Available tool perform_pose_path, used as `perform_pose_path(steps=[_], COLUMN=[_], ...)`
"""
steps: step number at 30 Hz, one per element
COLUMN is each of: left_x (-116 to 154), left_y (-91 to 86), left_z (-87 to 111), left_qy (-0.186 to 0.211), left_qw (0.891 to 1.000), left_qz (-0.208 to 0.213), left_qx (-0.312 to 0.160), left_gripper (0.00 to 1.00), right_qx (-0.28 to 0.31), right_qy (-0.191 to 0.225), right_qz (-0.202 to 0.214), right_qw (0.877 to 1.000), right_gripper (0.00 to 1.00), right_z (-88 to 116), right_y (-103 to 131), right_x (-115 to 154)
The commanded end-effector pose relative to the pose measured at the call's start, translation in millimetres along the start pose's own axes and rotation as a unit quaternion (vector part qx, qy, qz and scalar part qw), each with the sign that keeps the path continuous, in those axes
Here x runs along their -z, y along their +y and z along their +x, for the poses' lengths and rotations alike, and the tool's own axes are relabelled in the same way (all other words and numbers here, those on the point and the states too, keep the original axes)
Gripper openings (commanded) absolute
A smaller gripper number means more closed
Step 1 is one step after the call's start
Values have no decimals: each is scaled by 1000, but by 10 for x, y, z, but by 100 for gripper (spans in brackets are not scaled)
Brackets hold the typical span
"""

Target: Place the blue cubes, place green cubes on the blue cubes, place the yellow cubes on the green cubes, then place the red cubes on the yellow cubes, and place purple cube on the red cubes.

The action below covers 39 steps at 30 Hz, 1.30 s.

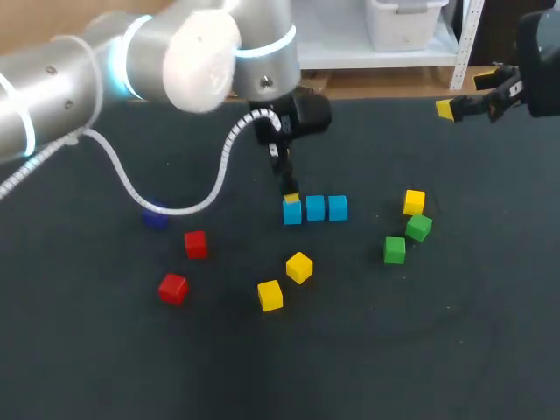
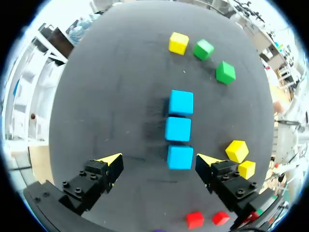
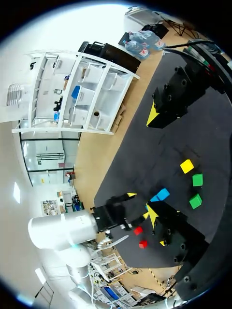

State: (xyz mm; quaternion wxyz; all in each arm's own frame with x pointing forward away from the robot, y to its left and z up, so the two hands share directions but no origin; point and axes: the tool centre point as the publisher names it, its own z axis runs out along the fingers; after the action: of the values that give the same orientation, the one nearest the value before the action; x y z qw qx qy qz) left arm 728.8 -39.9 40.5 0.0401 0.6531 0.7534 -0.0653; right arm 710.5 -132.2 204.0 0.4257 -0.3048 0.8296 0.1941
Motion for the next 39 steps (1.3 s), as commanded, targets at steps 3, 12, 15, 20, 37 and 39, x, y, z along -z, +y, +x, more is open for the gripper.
perform_pose_path(steps=[3, 12, 15, 20, 37, 39], left_x=[536, 777, 833, 820, 698, 723], left_y=[-369, -571, -616, -719, -937, -908], left_z=[233, 515, 665, 894, 1178, 1223], left_qy=[-54, -64, -92, -84, -73, -77], left_qw=[998, 977, 967, 958, 953, 949], left_qz=[-38, -123, -121, -137, -132, -137], left_qx=[0, 161, 205, 238, 264, 273], left_gripper=[100, 100, 100, 100, 100, 100], right_qx=[0, 0, 0, 0, 0, 0], right_qy=[-1, -1, -1, -1, -1, -1], right_qz=[0, 0, 0, 0, 0, 0], right_qw=[1000, 1000, 1000, 1000, 1000, 1000], right_gripper=[100, 100, 100, 100, 100, 100], right_z=[3, 3, 3, 3, 3, 3], right_y=[-1, -1, -1, -1, -1, -1], right_x=[-7, -7, -7, -7, -7, -7])
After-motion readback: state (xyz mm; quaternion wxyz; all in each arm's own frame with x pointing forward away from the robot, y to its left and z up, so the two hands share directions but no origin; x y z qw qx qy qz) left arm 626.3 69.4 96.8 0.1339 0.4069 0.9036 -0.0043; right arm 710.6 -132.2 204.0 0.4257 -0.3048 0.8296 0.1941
